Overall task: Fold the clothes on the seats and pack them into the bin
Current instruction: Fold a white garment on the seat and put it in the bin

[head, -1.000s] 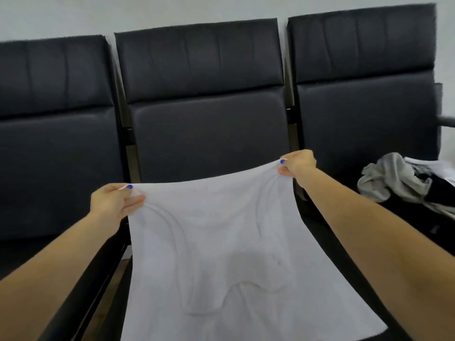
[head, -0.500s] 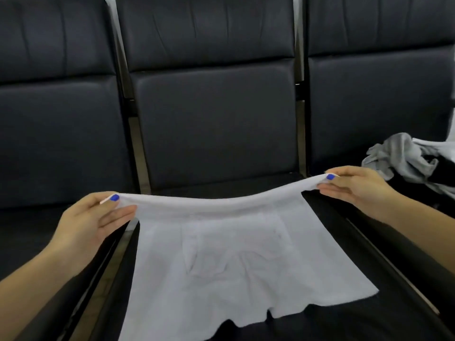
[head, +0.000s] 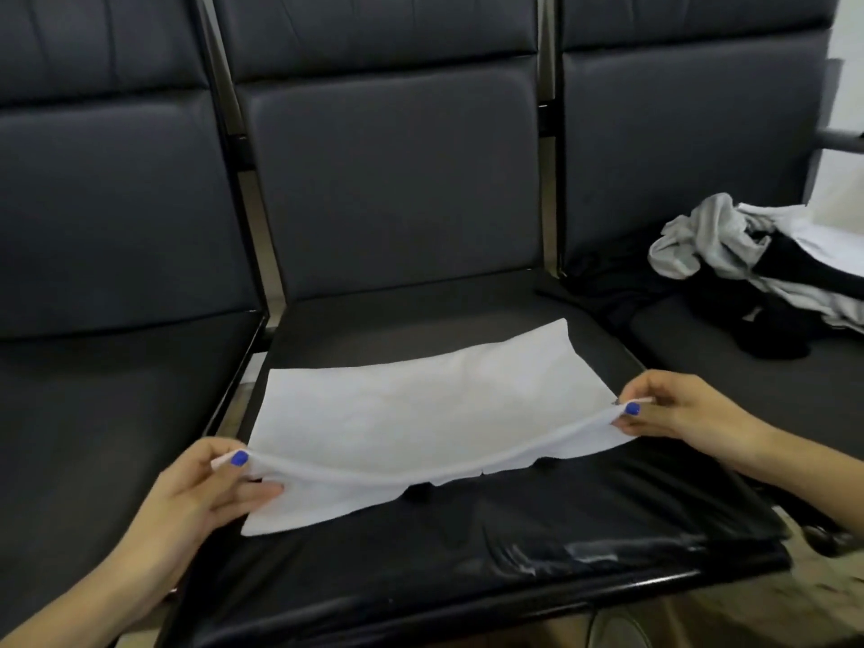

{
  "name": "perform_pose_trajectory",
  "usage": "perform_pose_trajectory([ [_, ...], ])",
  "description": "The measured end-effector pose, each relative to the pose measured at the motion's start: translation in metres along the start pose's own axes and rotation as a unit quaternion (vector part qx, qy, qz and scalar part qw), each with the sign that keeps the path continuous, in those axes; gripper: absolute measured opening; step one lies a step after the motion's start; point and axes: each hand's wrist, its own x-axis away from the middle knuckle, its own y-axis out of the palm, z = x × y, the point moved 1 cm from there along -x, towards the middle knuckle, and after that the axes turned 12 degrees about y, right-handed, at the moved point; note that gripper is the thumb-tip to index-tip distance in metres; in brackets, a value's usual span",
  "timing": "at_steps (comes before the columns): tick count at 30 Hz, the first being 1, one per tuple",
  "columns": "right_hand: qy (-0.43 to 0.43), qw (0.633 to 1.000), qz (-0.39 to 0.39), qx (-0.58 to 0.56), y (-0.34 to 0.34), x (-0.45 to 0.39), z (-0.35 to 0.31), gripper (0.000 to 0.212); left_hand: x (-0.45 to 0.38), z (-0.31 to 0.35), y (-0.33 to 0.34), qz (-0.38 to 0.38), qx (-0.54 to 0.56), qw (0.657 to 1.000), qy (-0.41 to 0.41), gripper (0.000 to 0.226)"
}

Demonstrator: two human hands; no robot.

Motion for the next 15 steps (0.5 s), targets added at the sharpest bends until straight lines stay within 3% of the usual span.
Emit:
perform_pose_trajectory([
  [2,-0.032,0.995,0.041,0.09,-0.002,-0.006,0.003,0.011,0.0,0.0,0.0,-0.018,-0.055,0.997,0.046,0.012],
  [4,-0.048,0.985,0.076,0.148,-0.004,-0.008,0.004,0.014,-0.002,-0.002,-0.003,-0.068,-0.155,0.979,0.116,0.025],
  [8,-0.061,0.966,0.128,0.216,-0.01,-0.008,-0.003,0.019,-0.005,-0.002,-0.02,-0.178,-0.36,0.889,0.22,0.031],
  [14,-0.062,0.943,0.143,0.295,-0.019,-0.004,-0.012,0.015,-0.01,-0.012,-0.038,-0.194,-0.423,0.818,0.338,0.009],
  [15,-0.066,0.94,0.142,0.304,-0.02,-0.005,-0.012,0.015,-0.009,-0.01,-0.036,-0.203,-0.438,0.806,0.341,0.018],
])
